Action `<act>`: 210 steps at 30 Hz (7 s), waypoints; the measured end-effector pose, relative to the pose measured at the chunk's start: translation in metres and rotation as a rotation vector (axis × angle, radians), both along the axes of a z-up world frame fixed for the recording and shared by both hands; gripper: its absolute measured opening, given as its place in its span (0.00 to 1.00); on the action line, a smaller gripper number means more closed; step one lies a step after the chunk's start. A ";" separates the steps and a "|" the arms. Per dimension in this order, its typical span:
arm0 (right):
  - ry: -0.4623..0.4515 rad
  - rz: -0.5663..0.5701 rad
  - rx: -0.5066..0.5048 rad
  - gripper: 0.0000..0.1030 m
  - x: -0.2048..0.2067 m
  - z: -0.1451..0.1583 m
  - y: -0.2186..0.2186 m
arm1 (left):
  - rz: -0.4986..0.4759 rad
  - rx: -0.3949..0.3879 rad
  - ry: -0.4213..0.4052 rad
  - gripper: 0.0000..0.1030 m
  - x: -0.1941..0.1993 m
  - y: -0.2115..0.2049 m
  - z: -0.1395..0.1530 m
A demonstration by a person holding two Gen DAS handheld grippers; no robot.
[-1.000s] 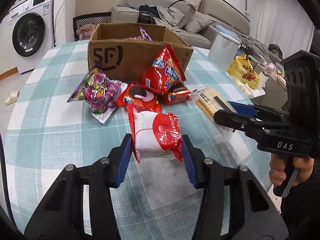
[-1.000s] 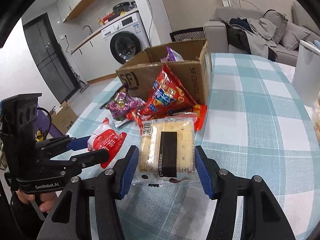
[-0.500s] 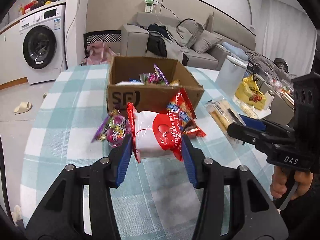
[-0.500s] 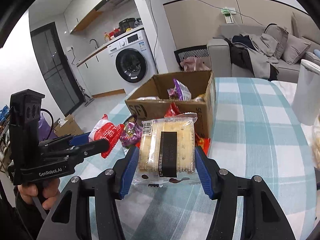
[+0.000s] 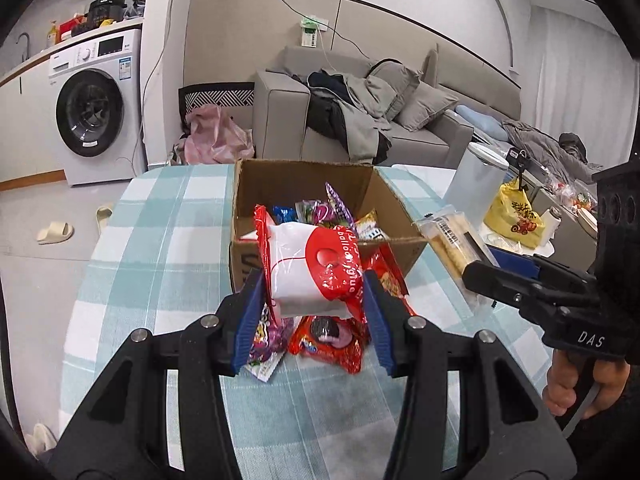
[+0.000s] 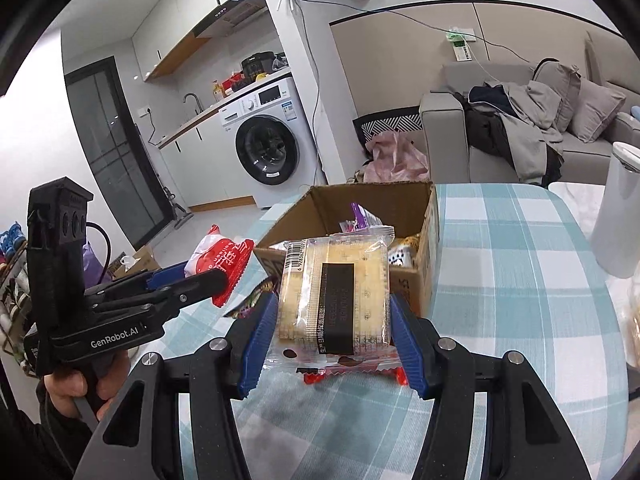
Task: Organize snacks
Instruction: 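Lift both held snacks and carry them over the cardboard box, then open both tools to drop the cracker pack and candy into the box, then withdraw both open tools from the box toward the remaining snacks, then move the right tool to the red chip bag while the left tool reaches the purple grape-candy bag, then close the right tool on the red chip bag while the left tool grasps the purple grape-candy bag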
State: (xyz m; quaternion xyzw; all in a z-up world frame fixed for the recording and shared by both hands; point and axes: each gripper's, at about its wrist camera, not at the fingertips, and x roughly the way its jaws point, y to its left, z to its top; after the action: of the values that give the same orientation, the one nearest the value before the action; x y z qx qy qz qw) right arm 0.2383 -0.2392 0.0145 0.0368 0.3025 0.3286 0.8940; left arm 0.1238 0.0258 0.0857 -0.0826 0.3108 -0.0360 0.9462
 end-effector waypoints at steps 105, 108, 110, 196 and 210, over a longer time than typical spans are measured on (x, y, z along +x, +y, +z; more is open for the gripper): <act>0.052 -0.154 -0.109 1.00 0.053 -0.011 0.000 | 0.059 0.000 0.057 0.99 0.052 0.038 -0.015; 0.069 -0.151 -0.110 1.00 0.049 -0.018 0.000 | 0.069 -0.001 0.060 0.99 0.042 0.041 -0.016; 0.084 -0.148 -0.108 1.00 0.047 -0.022 -0.001 | 0.073 -0.002 0.065 0.99 0.038 0.042 -0.018; 0.227 -0.014 -0.206 0.80 0.092 -0.094 0.068 | 0.111 -0.003 0.355 0.99 0.111 0.079 -0.160; 0.195 0.005 -0.133 0.49 0.082 -0.087 0.051 | 0.030 -0.026 0.316 0.48 0.111 0.073 -0.159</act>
State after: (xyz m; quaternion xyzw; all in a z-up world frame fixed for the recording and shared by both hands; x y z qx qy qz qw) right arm 0.3204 -0.1881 -0.0726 0.0086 0.4093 0.3049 0.8599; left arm 0.2344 0.0992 -0.0736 -0.1042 0.4539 -0.0125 0.8849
